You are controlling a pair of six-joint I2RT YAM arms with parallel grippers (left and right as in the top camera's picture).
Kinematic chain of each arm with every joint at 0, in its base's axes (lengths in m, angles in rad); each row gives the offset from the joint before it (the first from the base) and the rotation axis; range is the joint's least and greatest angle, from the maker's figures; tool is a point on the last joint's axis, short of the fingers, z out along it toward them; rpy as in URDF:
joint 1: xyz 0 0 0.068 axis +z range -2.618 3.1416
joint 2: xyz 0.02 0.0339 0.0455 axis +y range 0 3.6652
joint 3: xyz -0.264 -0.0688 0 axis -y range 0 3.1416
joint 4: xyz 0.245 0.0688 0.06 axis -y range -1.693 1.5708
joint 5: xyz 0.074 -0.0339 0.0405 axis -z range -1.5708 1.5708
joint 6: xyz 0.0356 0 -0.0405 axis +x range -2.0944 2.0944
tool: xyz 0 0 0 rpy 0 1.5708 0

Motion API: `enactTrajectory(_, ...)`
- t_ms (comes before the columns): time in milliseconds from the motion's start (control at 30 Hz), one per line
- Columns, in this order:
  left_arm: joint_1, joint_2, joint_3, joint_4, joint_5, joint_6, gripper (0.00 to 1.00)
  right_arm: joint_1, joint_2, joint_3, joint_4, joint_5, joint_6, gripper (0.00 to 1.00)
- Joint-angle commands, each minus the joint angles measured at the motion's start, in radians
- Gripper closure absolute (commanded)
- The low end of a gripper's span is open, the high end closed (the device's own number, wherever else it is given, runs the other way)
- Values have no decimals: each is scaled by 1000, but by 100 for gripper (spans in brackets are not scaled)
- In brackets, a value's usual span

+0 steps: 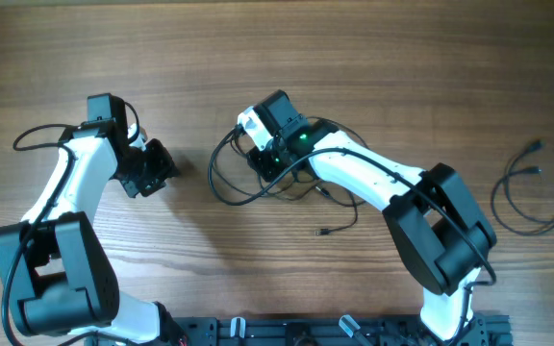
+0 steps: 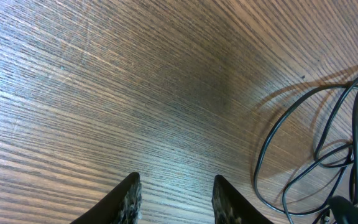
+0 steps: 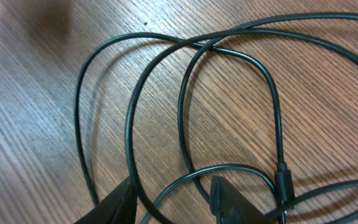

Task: Untangle cables

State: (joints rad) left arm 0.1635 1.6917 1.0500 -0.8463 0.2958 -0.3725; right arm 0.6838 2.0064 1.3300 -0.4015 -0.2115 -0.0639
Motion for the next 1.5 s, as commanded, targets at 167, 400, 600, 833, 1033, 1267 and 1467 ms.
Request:
enactTrajectory(167, -5, -16, 3, -3, -10, -2, 61, 0, 32, -16, 10, 10, 14, 95)
enactTrajectory(400, -5, -16, 3, -4, -9, -2, 61, -13, 7, -14, -5, 10, 103, 96)
enactTrajectory(600, -5, -16, 3, -4, -10, -2, 61, -97, -138, -14, -33, 10, 267, 96)
enactTrajectory(833, -5, -16, 3, -4, -9, -2, 61, -297, -406, -14, -93, 10, 372, 96)
enactTrajectory(1033, -5, -16, 3, -4, -9, -2, 61, -535, -558, -14, -269, 138, 378, 96)
enactTrajectory(1267, -5, -16, 3, -4, -9, -2, 61, -862, -634, -14, -381, 203, 410, 96)
enactTrajectory(1467, -5, -16, 3, -3, -9, -2, 61, -1083, -642, -14, -361, -143, 419, 96)
